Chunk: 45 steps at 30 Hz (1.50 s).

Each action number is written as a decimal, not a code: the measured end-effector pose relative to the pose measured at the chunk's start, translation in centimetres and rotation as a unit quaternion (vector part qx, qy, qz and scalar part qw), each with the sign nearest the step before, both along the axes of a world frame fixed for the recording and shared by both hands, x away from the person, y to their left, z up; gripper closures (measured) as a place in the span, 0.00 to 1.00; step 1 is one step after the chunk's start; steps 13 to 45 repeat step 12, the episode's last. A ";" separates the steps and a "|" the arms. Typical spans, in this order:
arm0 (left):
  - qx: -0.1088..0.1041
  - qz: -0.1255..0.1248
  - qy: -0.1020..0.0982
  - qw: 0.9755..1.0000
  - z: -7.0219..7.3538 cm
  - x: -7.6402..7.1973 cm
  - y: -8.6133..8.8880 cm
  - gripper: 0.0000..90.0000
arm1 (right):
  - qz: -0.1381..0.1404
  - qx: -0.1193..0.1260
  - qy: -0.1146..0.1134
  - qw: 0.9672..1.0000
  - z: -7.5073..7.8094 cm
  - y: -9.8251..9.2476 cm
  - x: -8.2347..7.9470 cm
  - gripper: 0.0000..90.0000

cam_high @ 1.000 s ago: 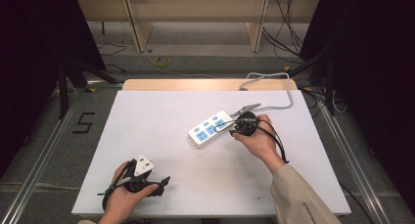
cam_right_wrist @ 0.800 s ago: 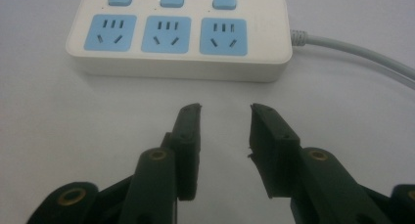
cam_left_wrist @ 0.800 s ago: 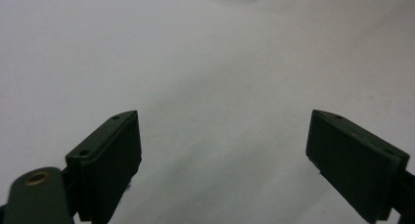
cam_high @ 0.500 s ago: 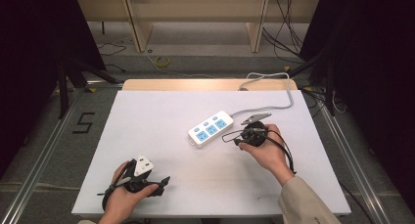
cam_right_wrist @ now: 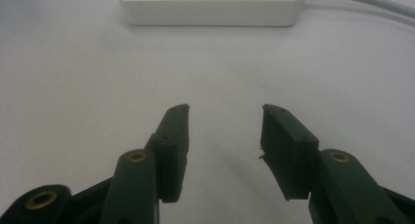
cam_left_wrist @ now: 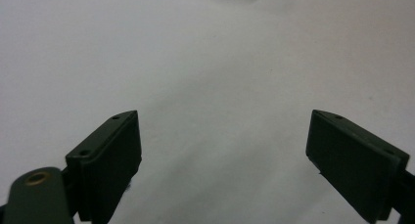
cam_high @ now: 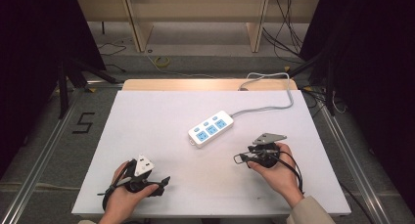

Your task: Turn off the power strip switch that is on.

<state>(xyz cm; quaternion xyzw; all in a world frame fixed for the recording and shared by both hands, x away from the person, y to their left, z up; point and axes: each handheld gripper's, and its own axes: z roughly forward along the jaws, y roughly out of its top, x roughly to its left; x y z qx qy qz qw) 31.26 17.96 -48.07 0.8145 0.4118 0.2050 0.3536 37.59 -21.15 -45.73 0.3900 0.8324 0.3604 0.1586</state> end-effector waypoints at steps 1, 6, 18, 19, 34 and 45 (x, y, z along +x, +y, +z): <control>0.000 0.000 0.000 1.000 0.0 0.0 0.0 0.14 | 0.001 0.002 -0.005 1.000 0.0 -0.2 -0.2 0.60; 0.000 -0.001 0.001 1.000 0.0 0.1 0.1 0.14 | 0.000 0.018 -0.019 1.000 -0.3 -0.9 -1.2 0.59; -0.004 0.002 0.002 1.000 -0.1 0.1 0.1 0.14 | 0.001 0.030 -0.025 0.999 -0.6 -1.5 -1.9 0.57; -0.004 0.002 0.002 1.000 -0.1 0.1 0.1 0.14 | 0.001 0.030 -0.025 0.999 -0.6 -1.5 -1.9 0.57; -0.004 0.002 0.002 1.000 -0.1 0.1 0.1 0.14 | 0.001 0.030 -0.025 0.999 -0.6 -1.5 -1.9 0.57; -0.004 0.002 0.002 1.000 -0.1 0.1 0.1 0.14 | 0.001 0.030 -0.025 0.999 -0.6 -1.5 -1.9 0.57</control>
